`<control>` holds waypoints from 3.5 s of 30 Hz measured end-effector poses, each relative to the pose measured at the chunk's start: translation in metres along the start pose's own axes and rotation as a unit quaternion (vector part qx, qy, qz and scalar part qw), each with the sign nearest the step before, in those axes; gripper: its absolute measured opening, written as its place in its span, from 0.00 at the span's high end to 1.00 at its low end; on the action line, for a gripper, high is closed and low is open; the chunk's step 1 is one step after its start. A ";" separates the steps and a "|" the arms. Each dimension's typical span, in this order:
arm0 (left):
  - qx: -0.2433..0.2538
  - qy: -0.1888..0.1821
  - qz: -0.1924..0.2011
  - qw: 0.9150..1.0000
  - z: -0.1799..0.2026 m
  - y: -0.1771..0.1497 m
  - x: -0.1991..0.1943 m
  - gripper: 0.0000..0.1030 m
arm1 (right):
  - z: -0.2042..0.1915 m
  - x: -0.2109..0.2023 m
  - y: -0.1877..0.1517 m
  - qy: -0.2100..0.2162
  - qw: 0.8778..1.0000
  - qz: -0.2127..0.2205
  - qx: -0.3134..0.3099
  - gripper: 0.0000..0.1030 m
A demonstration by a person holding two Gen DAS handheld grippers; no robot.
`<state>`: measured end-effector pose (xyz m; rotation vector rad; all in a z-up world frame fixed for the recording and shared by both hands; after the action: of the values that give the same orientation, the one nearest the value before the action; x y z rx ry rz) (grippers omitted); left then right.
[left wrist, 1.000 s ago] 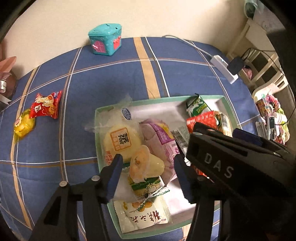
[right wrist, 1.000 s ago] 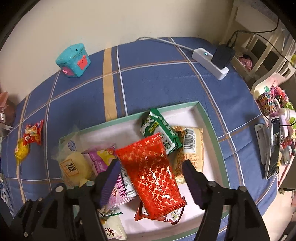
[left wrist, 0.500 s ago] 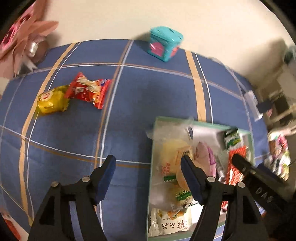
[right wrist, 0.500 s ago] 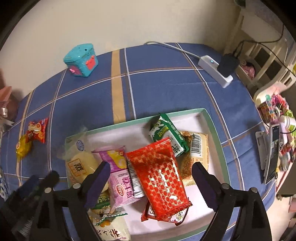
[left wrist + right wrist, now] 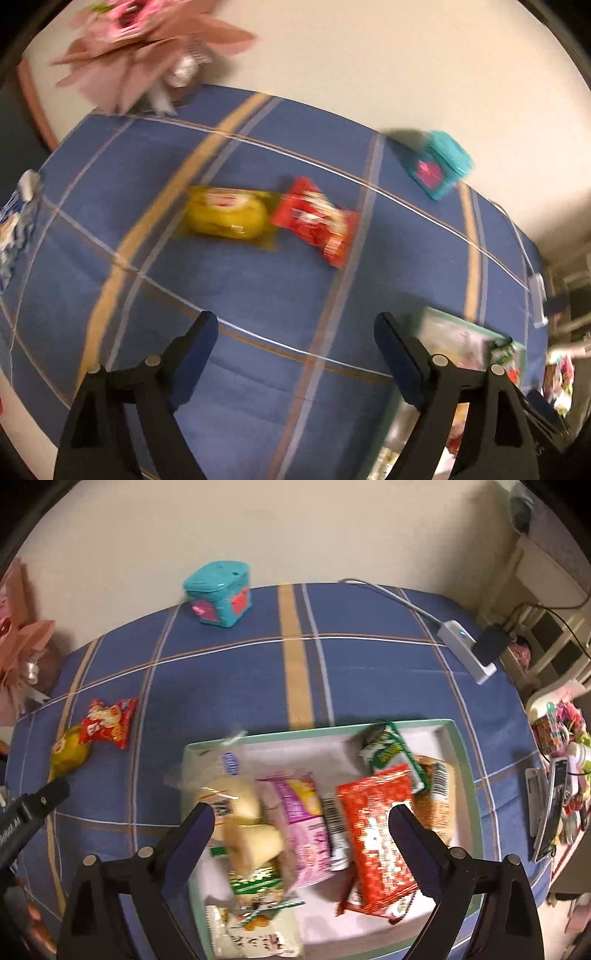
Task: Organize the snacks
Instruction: 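Move both tools back from the tray toward the yellow cake and red packet, then grasp the yellow wrapped cake with the left tool while the right tool grasps the red candy packet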
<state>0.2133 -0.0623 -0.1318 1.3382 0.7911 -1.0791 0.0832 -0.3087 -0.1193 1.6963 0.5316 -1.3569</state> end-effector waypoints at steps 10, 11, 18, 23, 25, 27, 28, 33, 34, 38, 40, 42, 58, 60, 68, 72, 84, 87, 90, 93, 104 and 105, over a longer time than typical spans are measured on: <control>-0.027 0.052 0.021 0.998 -0.057 0.016 0.007 0.04 | -0.059 0.005 -0.003 0.034 0.999 0.006 -0.031 0.00; -0.026 0.054 0.022 0.998 -0.059 0.018 0.009 0.04 | -0.064 0.006 -0.003 0.037 0.999 0.007 -0.031 0.00; -0.025 0.056 0.025 0.998 -0.069 0.030 0.022 0.04 | -0.106 0.016 -0.002 0.063 0.997 0.013 -0.051 0.00; -0.023 0.055 0.036 0.998 -0.072 0.042 0.032 0.04 | -0.136 0.021 0.010 0.082 0.994 0.035 -0.064 0.00; -0.022 0.051 0.042 0.998 -0.072 0.047 0.036 0.04 | -0.144 0.022 0.016 0.093 0.993 0.048 -0.064 0.00; -0.028 0.043 0.046 0.998 -0.073 0.052 0.040 0.04 | -0.150 0.024 0.022 0.102 0.992 0.057 -0.057 0.00; -0.034 0.038 0.048 0.998 -0.075 0.055 0.042 0.04 | -0.153 0.026 0.026 0.106 0.991 0.062 -0.051 0.00; -0.063 0.013 0.055 0.996 -0.082 0.071 0.055 0.04 | -0.166 0.039 0.045 0.126 0.989 0.074 -0.031 0.00; -0.067 0.007 0.056 0.996 -0.083 0.073 0.057 0.04 | -0.172 0.043 0.050 0.132 0.988 0.074 -0.031 0.00; -0.078 -0.015 0.061 0.995 -0.082 0.085 0.065 0.04 | -0.195 0.061 0.061 0.157 0.985 0.065 -0.035 0.00; -0.077 -0.017 0.063 0.995 -0.080 0.089 0.069 0.04 | -0.203 0.074 0.064 0.154 0.985 0.059 -0.038 0.00; -0.081 -0.021 0.062 0.995 -0.080 0.091 0.073 0.04 | -0.209 0.084 0.065 0.155 0.986 0.054 -0.038 0.00; -0.080 -0.053 0.050 0.994 -0.069 0.091 0.094 0.04 | -0.230 0.125 0.067 0.146 0.987 0.045 -0.045 0.03; -0.077 -0.054 0.048 0.994 -0.066 0.089 0.096 0.04 | -0.228 0.126 0.067 0.147 0.987 0.045 -0.044 0.11; -0.064 -0.051 0.035 0.996 -0.058 0.082 0.105 0.04 | -0.215 0.126 0.066 0.137 0.988 0.051 -0.049 0.37; -0.058 -0.047 0.029 0.997 -0.056 0.077 0.110 0.04 | -0.210 0.126 0.067 0.135 0.988 0.053 -0.050 0.43; -0.050 -0.050 0.029 0.997 -0.052 0.072 0.116 0.20 | -0.194 0.124 0.081 0.097 0.991 0.046 -0.082 0.25; -0.046 -0.049 0.032 0.997 -0.051 0.070 0.116 0.21 | -0.191 0.123 0.088 0.081 0.990 0.045 -0.109 0.23; -0.044 -0.048 0.034 0.997 -0.052 0.068 0.114 0.21 | -0.190 0.123 0.095 0.058 0.988 0.049 -0.138 0.13; -0.045 -0.049 0.034 0.997 -0.051 0.069 0.114 0.21 | -0.195 0.125 0.102 0.052 0.985 0.046 -0.158 0.13; -0.043 -0.049 0.036 0.997 -0.049 0.069 0.116 0.21 | -0.218 0.135 0.101 0.060 0.979 0.035 -0.193 0.27; -0.043 -0.050 0.036 0.997 -0.049 0.069 0.116 0.21 | -0.218 0.135 0.100 0.062 0.979 0.036 -0.190 0.30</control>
<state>0.3238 -0.0374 -0.2205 1.2213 0.7025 -1.0345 0.3237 -0.2058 -0.2039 1.4750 0.7429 -1.0248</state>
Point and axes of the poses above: each gripper's, at about its wrist camera, not at the fingertips, and x roughly the way its jaws point, z to its right, y to its top, the point moved 9 cm from there along x, roughly the way its jaws point, and after that the axes turned 4 degrees about y, right-handed, at the moved point
